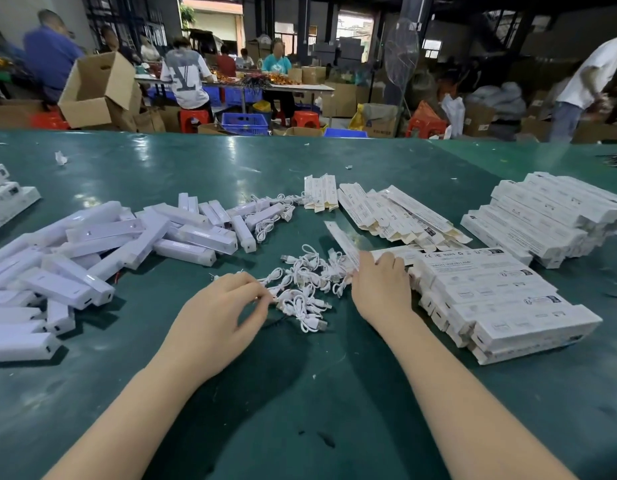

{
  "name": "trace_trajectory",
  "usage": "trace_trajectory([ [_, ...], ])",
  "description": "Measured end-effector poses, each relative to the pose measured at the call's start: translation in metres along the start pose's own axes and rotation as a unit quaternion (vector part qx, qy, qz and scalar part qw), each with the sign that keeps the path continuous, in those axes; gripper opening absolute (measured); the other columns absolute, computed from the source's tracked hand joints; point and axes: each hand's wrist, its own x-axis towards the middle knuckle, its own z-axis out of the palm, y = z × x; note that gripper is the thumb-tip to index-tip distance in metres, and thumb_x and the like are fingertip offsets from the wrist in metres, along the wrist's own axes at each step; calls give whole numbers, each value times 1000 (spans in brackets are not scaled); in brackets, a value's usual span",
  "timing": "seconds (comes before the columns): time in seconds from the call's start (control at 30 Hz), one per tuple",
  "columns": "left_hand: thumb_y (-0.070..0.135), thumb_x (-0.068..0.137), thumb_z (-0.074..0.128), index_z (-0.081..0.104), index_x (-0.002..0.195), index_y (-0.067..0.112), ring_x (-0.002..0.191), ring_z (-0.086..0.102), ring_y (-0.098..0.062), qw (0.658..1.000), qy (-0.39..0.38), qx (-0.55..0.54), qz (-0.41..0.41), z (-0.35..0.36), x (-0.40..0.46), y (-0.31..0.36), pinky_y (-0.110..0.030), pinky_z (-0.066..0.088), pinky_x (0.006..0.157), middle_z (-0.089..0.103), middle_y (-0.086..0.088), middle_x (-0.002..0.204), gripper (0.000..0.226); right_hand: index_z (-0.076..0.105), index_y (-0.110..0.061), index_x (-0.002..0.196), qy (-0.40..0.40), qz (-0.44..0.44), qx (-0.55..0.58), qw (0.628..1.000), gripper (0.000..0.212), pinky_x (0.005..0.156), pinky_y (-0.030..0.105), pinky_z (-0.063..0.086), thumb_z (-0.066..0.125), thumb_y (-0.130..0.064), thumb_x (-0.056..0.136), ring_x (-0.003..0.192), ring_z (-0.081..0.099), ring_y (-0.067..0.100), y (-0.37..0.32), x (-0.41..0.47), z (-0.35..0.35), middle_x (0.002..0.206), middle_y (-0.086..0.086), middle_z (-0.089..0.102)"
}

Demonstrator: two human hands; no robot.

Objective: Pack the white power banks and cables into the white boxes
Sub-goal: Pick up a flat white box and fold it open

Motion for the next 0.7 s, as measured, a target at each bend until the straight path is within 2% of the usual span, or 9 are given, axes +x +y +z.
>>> trace_trajectory([
  [0.1,24,93,58,67,85,19,82,57,-13,1000,13,-15,-20,2,2,0,-33,49,73,59,15,85,13,45,-18,134,70,-31,186,980,31,80,34,40,39,-24,104,103,49,28,-3,-6,-11,121,16,51],
  [0.13,27,93,58,67,86,23,84,58,-10,997,17,-61,-43,3,3,1,-31,49,75,61,15,86,12,51,-22,126,62,-34,328,942,25,73,31,43,40,-23,104,96,55,26,-5,-9,-20,118,15,56],
  [0.2,40,87,63,69,93,33,92,62,-6,967,16,-225,-120,4,3,3,-23,48,80,67,17,95,11,60,-22,111,-67,-23,614,786,16,58,24,51,47,-17,103,77,66,20,-9,-20,-37,112,14,68],
  [0.27,52,76,69,66,108,33,103,65,-5,883,-1,-425,-197,3,8,9,-22,49,87,70,12,111,38,64,-12,114,-255,-48,725,638,19,55,21,54,53,-13,99,67,67,14,-14,-33,-50,103,12,74],
  [0.33,48,67,77,62,112,25,106,66,-14,765,32,-591,-254,4,14,10,-30,51,86,69,-1,118,53,67,-8,113,-385,-83,723,568,21,58,21,54,57,-14,96,64,64,14,-21,-44,-55,99,14,72],
  [0.37,43,67,76,64,109,24,105,67,-17,723,58,-635,-267,3,17,9,-34,51,86,70,-4,117,48,67,-8,112,-423,-97,711,554,21,59,21,54,57,-16,96,62,62,14,-26,-49,-55,97,15,72],
  [0.47,40,68,81,76,86,23,93,71,-14,681,115,-654,-309,-2,19,8,-32,56,81,76,-2,97,24,66,-11,110,-460,-110,689,549,22,61,21,53,51,-24,100,59,60,13,-40,-59,-54,91,11,73],
  [0.57,37,67,74,65,88,11,78,73,-11,639,176,-666,-342,-4,19,5,-21,56,61,75,-2,82,34,61,-12,119,-451,-103,678,571,33,61,25,54,49,-37,101,62,63,18,-47,-61,-55,97,12,73],
  [0.7,36,64,75,58,94,8,74,73,-9,618,220,-653,-378,-7,19,2,-17,54,58,76,1,80,44,58,-19,123,-350,-162,640,664,38,68,33,59,67,-32,89,74,70,23,-47,-66,-50,100,2,72],
])
